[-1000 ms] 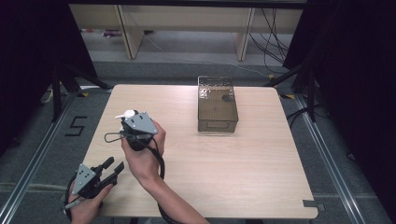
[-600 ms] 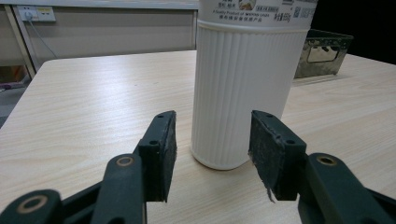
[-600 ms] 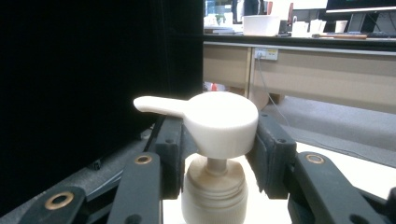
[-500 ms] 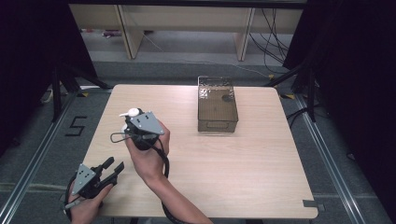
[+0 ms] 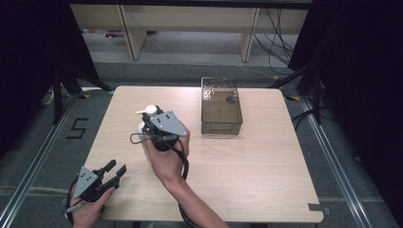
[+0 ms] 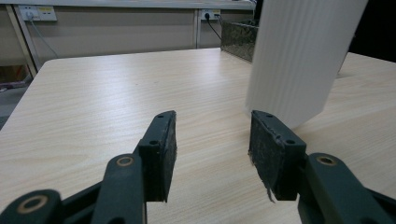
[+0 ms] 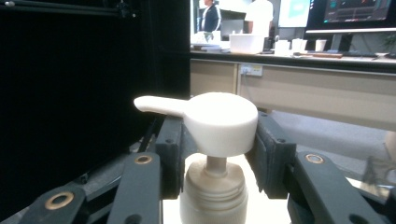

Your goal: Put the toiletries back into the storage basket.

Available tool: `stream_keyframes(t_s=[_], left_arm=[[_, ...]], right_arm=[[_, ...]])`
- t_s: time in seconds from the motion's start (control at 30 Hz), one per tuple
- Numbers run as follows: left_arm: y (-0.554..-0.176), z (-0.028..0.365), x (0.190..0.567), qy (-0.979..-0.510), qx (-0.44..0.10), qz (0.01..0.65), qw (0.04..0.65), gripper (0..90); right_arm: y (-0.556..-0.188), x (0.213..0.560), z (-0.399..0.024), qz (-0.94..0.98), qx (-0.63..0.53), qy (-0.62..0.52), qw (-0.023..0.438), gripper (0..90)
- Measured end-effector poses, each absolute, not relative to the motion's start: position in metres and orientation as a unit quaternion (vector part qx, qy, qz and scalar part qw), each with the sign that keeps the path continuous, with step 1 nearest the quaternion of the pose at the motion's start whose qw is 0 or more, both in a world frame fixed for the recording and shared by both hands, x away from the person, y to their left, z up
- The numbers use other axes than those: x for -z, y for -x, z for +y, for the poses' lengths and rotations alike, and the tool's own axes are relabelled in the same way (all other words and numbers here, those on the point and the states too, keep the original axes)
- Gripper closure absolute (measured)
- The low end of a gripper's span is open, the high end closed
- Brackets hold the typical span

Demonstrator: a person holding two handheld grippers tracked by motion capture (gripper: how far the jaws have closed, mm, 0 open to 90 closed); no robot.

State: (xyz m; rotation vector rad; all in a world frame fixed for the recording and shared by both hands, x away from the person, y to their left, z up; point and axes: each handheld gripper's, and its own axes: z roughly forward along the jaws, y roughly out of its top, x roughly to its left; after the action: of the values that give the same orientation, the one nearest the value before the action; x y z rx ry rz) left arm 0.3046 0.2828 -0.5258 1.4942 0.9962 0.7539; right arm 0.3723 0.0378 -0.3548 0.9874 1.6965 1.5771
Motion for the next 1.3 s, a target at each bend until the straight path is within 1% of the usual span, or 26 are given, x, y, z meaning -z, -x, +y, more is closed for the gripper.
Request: stream_keyframes(t_s=[0.13,0.23,0.27,0.3,0.57,0.67,0.93,0.97,1.27,1.3], left_arm=[[-0.305,0.283,0.526,-0.633,-0.321,0.423,0.563,50.6],[-0.305,0.283,0.526,-0.633,-0.320,0.423,0.564,50.6],[-0.305,0.283,0.526,-0.634,-0.320,0.423,0.563,50.6],[-0.304,0.283,0.526,-0.635,-0.320,0.424,0.561,50.6],[-0.305,0.283,0.526,-0.635,-0.320,0.423,0.561,50.6],[-0.305,0.282,0.526,-0.636,-0.321,0.423,0.560,50.5],[-0.305,0.282,0.526,-0.635,-0.321,0.423,0.561,50.5],[-0.305,0.282,0.526,-0.635,-0.321,0.423,0.561,50.5],[-0.304,0.282,0.526,-0.634,-0.320,0.425,0.562,50.5],[-0.304,0.282,0.526,-0.634,-0.320,0.425,0.562,50.5]], right_arm=[[-0.372,0.351,0.021,0.634,-0.596,-0.375,0.319,60.2],[-0.371,0.350,0.015,0.632,-0.594,-0.385,0.317,60.2],[-0.372,0.349,0.011,0.629,-0.596,-0.380,0.324,60.2],[-0.371,0.349,0.008,0.629,-0.593,-0.390,0.318,60.2],[-0.375,0.347,-0.020,0.618,-0.590,-0.394,0.339,60.2],[-0.374,0.347,-0.027,0.619,-0.581,-0.408,0.336,60.3],[-0.377,0.348,-0.050,0.611,-0.577,-0.407,0.357,60.2],[-0.377,0.348,-0.052,0.608,-0.578,-0.414,0.353,60.3],[-0.378,0.345,-0.074,0.601,-0.568,-0.421,0.372,60.3],[-0.378,0.345,-0.075,0.601,-0.570,-0.425,0.366,60.3]])
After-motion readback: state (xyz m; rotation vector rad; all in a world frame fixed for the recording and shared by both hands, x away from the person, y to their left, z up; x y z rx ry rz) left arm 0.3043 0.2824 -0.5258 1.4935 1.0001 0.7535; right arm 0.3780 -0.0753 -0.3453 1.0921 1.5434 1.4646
